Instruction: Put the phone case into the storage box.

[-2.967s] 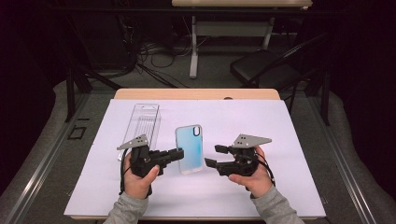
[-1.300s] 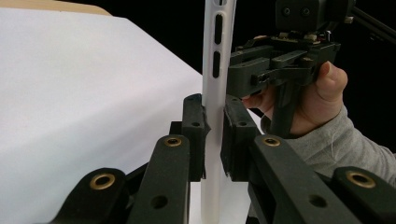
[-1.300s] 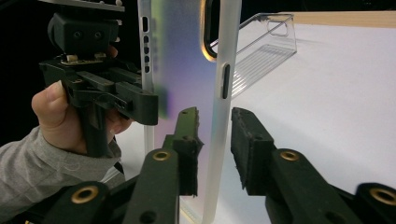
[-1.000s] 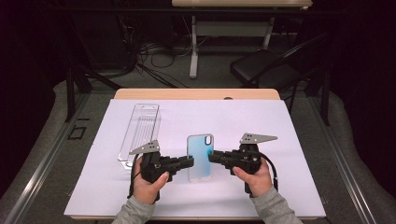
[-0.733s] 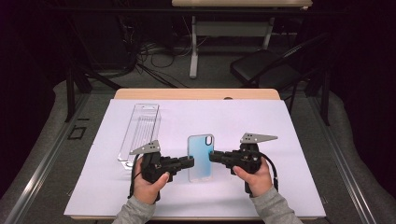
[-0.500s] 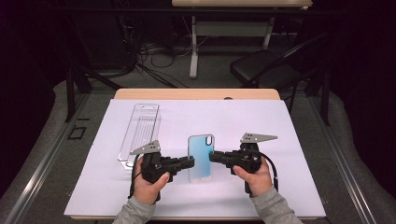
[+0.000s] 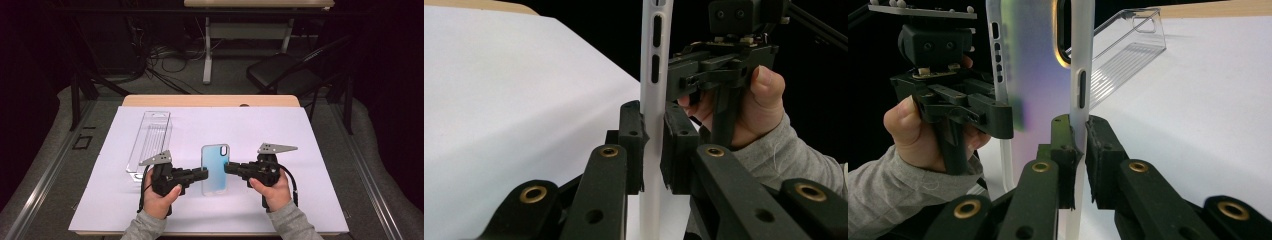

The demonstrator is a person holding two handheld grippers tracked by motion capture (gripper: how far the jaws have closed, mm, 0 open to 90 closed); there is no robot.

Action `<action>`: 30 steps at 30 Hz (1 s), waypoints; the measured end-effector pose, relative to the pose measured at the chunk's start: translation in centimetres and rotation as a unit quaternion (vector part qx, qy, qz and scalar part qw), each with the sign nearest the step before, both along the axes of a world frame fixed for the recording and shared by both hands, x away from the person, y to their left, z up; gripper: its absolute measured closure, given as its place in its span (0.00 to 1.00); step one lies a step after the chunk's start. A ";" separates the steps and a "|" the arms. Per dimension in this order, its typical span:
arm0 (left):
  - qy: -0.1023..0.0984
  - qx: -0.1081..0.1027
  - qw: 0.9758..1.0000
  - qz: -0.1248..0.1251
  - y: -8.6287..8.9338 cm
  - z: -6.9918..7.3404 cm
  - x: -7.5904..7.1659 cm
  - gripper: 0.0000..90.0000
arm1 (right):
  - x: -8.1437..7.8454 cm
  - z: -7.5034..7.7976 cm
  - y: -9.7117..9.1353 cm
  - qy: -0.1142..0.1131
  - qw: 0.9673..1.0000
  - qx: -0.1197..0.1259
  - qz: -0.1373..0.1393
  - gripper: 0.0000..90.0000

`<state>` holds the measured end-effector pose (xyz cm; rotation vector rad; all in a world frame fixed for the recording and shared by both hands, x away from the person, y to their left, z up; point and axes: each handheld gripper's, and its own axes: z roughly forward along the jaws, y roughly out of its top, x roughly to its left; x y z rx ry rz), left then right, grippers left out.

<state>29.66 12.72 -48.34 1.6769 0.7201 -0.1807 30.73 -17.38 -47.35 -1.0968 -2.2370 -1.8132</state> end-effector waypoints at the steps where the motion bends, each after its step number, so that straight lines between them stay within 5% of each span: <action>1: 0.001 0.000 1.000 0.000 0.0 0.0 0.0 0.90 | 0.0 0.0 0.0 -0.002 1.000 -0.001 -0.002 0.93; 30: 0.001 0.003 1.000 0.020 -0.1 -0.1 0.1 0.80 | -0.2 -0.1 0.1 -0.007 1.000 -0.014 -0.027 0.93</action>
